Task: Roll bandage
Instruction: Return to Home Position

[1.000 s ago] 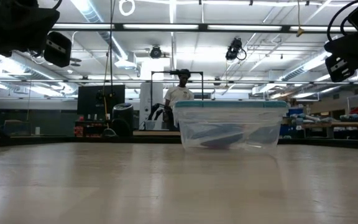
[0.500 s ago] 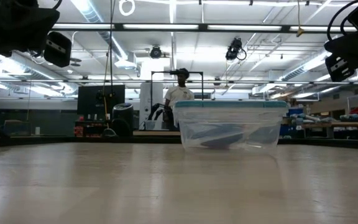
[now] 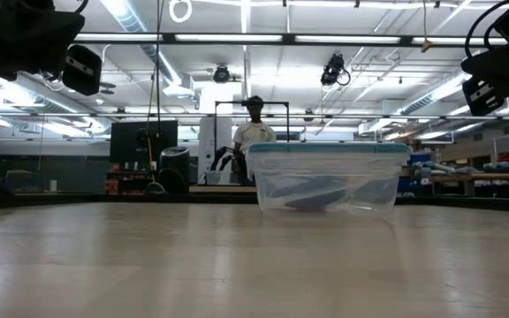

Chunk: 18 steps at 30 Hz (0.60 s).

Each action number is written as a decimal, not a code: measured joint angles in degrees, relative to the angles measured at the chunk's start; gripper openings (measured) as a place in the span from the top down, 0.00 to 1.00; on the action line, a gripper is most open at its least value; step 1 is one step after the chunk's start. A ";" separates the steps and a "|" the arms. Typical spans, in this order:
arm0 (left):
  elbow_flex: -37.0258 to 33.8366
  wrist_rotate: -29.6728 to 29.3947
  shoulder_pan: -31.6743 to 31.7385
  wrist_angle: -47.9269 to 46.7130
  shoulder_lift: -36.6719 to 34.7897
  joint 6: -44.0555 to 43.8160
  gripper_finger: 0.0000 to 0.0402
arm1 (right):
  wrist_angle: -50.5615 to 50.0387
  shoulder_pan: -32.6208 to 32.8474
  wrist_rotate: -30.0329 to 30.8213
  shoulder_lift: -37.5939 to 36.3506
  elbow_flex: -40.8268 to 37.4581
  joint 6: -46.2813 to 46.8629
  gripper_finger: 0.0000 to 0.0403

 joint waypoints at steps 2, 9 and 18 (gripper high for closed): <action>0.00 0.00 0.00 0.00 -0.01 0.00 1.00 | 0.00 0.00 0.00 0.00 0.00 0.02 0.98; 0.00 0.00 0.00 0.00 0.00 -0.01 1.00 | 0.00 0.00 0.00 0.00 0.00 0.02 0.99; 0.00 0.00 0.00 0.00 -0.01 0.00 1.00 | 0.00 0.00 0.00 0.00 0.00 0.02 0.98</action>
